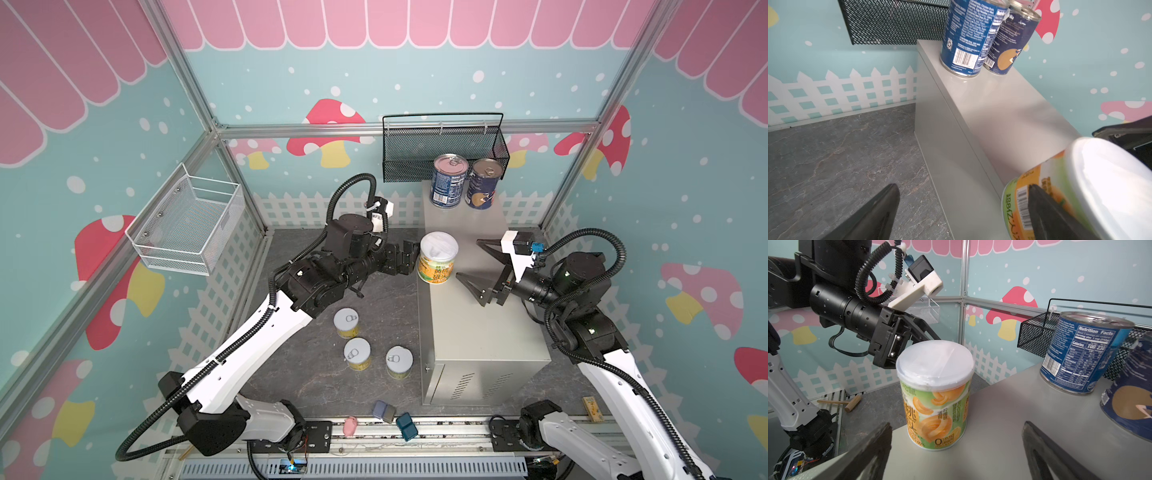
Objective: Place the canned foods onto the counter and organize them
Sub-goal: 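Close the right gripper around the canister while the left gripper withdraws, then move the canister beside the Progresso can with the right gripper while left arm lowers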
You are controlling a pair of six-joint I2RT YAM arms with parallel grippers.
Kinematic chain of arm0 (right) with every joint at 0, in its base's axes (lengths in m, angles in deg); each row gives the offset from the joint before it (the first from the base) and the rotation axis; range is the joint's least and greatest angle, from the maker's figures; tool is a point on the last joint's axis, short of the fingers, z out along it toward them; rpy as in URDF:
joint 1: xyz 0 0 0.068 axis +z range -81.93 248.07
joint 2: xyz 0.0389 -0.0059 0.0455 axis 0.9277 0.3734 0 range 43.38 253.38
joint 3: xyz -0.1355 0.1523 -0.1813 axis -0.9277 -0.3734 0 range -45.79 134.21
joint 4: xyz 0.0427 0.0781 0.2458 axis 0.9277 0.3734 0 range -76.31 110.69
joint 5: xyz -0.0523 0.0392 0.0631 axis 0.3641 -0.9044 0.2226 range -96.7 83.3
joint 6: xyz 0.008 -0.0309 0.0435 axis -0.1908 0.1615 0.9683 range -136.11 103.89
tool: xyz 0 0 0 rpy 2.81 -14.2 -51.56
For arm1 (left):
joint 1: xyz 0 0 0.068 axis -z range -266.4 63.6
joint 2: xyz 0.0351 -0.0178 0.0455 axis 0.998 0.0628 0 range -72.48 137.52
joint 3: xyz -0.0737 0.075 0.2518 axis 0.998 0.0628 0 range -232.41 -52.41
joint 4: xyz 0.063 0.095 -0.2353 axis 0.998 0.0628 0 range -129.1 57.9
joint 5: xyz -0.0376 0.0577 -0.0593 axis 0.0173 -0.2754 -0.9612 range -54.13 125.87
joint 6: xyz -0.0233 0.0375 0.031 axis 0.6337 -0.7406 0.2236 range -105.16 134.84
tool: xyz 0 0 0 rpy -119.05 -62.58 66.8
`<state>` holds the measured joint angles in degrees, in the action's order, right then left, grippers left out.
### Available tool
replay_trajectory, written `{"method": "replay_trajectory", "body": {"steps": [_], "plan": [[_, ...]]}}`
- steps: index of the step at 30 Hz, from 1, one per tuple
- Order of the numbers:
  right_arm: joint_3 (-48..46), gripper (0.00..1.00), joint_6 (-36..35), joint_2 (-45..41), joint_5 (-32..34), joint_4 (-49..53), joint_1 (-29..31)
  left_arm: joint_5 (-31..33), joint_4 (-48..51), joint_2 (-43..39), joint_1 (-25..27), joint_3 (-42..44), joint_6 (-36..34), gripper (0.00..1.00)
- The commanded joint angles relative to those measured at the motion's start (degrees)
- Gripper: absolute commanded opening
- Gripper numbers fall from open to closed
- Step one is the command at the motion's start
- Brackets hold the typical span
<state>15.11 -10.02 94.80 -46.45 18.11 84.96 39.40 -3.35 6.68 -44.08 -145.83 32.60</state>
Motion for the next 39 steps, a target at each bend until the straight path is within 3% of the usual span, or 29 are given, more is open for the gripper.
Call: {"method": "replay_trajectory", "body": {"steps": [1, 11, 23, 30, 39], "plan": [[1.25, 0.99, 0.8, -0.09, 1.68, -1.39, 0.43, 0.37, -0.74, 1.83, 2.23, -2.49, 0.43, 0.98], [0.64, 0.97, 2.68, 0.34, 2.14, -4.28, 1.04, 0.75, -2.24, 5.97, 5.4, -4.97, 0.34, 0.98], [1.83, 0.69, 4.11, 3.47, 1.5, -7.02, 1.57, 5.73, -2.19, 1.05, 4.98, -0.19, -0.98, 0.99], [2.41, 0.54, 3.46, 4.61, 13.3, -6.09, 1.57, 6.8, -1.99, -4.6, 2.44, 5.22, -0.5, 0.99], [5.67, 0.5, -0.04, 10.26, 28.59, -5.04, 1.5, 7.35, -2.04, -10.84, -0.4, 12.09, 0.6, 0.99]]}}
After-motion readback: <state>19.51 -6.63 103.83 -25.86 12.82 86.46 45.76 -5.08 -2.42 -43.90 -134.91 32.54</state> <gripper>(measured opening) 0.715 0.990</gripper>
